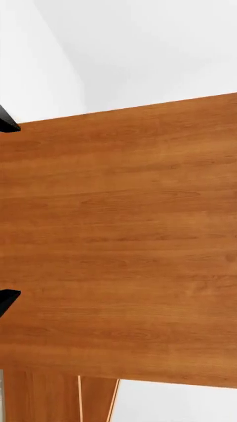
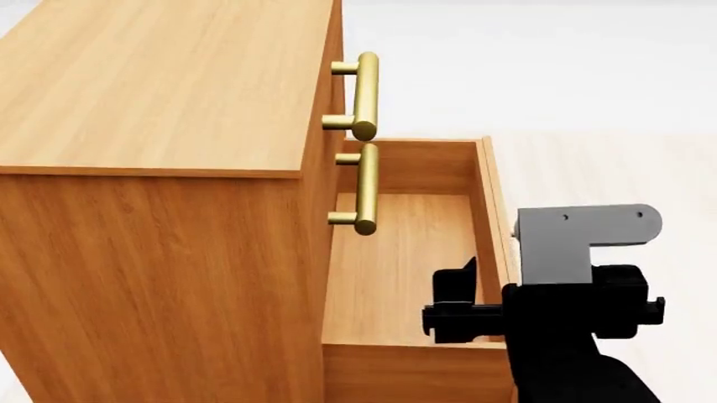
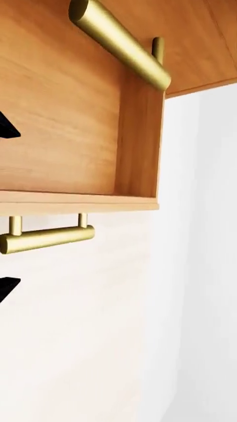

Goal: Put the bowl in the bottom drawer of the cabinet and close it.

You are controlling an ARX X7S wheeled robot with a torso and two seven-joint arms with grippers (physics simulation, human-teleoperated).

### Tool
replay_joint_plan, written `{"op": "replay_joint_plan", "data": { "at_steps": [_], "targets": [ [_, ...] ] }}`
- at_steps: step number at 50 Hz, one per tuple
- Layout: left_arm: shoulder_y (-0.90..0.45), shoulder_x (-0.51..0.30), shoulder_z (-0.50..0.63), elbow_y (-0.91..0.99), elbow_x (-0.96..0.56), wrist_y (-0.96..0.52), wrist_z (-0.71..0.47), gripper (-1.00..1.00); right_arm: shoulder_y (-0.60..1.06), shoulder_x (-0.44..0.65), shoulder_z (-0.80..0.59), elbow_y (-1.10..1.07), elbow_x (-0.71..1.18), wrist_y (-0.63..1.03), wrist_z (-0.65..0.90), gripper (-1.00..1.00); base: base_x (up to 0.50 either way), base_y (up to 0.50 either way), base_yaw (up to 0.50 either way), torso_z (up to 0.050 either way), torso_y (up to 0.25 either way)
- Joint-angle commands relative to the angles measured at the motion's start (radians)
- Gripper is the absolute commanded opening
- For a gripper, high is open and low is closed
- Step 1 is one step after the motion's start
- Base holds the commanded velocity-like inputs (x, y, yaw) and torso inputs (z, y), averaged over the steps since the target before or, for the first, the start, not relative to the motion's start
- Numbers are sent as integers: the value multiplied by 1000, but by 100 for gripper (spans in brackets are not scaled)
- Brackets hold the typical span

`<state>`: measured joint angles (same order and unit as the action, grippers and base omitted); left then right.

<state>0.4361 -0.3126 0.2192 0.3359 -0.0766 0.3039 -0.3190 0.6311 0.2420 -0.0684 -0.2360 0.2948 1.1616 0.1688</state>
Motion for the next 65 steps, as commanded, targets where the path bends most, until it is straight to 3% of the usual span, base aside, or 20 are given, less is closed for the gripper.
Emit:
{"op": "replay_joint_plan", "data": {
  "at_steps": [1, 5, 8, 41, 43, 53, 55, 65],
  "targets": [
    [0, -8, 3, 20, -4, -17, -7, 100, 7, -3, -2, 80, 3, -13, -8, 100, 0, 0, 0, 0, 0],
    [-9, -1, 9, -42, 0, 34, -5, 100, 3, -2, -7, 99, 1, -24, -8, 100, 0, 0, 0, 0, 0],
    [-7, -9, 6, 6, -6, -9, -9, 100, 0, -2, -10, 113, -1, -36, -9, 100, 0, 0, 0, 0, 0],
    [-18, -13, 23, -51, -5, 40, -20, 100, 1, 3, -22, 251, 0, -70, -16, 100, 0, 0, 0, 0, 0],
    [-6, -24, 19, 15, -11, -12, -27, 100, 3, 3, -15, 255, -2, -76, -10, 100, 0, 0, 0, 0, 0],
    [-17, -17, 27, -45, -5, 37, -27, 100, 0, 10, 11, 266, -24, -98, 35, 100, 0, 0, 0, 0, 0],
    [-5, -28, 22, 20, -11, -13, -34, 100, 2, 12, 12, 267, -24, -98, 36, 100, 0, 0, 0, 0, 0],
    [-12, -24, 29, -33, -10, 32, -33, 100, 0, 24, 11, 257, -33, -109, 50, 100, 0, 0, 0, 0, 0]
  ]
}}
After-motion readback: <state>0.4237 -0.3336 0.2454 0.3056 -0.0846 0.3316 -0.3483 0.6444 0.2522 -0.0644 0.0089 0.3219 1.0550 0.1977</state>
